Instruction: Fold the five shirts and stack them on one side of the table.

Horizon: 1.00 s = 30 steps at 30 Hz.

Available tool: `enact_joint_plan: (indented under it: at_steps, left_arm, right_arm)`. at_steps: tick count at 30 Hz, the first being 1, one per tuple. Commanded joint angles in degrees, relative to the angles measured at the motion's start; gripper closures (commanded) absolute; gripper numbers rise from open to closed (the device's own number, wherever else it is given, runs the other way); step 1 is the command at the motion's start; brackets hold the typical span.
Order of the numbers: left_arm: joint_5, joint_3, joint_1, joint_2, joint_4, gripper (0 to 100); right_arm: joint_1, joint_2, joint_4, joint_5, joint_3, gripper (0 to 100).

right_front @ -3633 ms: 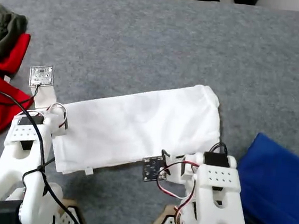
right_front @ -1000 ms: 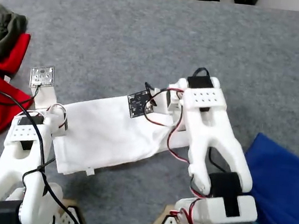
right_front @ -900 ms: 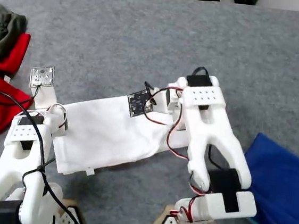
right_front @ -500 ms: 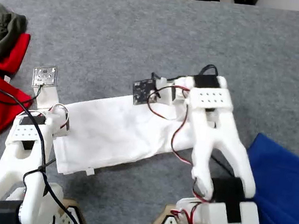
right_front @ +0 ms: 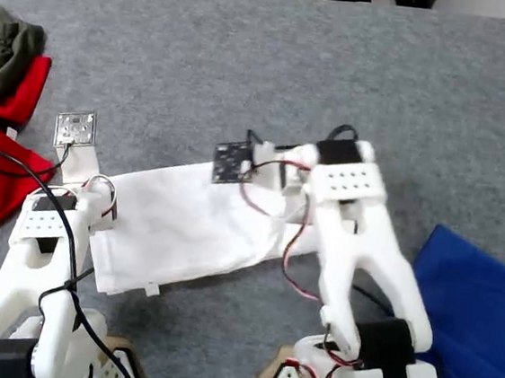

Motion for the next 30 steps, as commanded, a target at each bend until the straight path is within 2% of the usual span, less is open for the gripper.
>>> enact_joint_plan:
  at_steps: [1,7,16,28,30]
  left_arm:
    - [-0.4,-2.8,0.7,0.0,0.1,98]
    - [-0.4,-2.8,0.7,0.0,0.0,98]
    - [-0.4,-2.8,0.8,0.0,0.1,98]
    - [-0.4,-2.8,0.8,0.0,0.0,98]
    - [-0.4,-2.8,0.8,0.0,0.0,98]
  right_arm:
    - [-4.0,0.7,0.2,-4.0,0.5,99.2]
    - [-8.4,2.5,-1.3,-6.7,1.8,99.2]
    - [-8.2,12.3,-7.9,-10.4,-0.1,99.2]
    - [-8.0,-4.8,8.6,-12.7,-14.9,99.2]
    - [-6.0,-7.4,11.8,-12.7,-16.5,99.1]
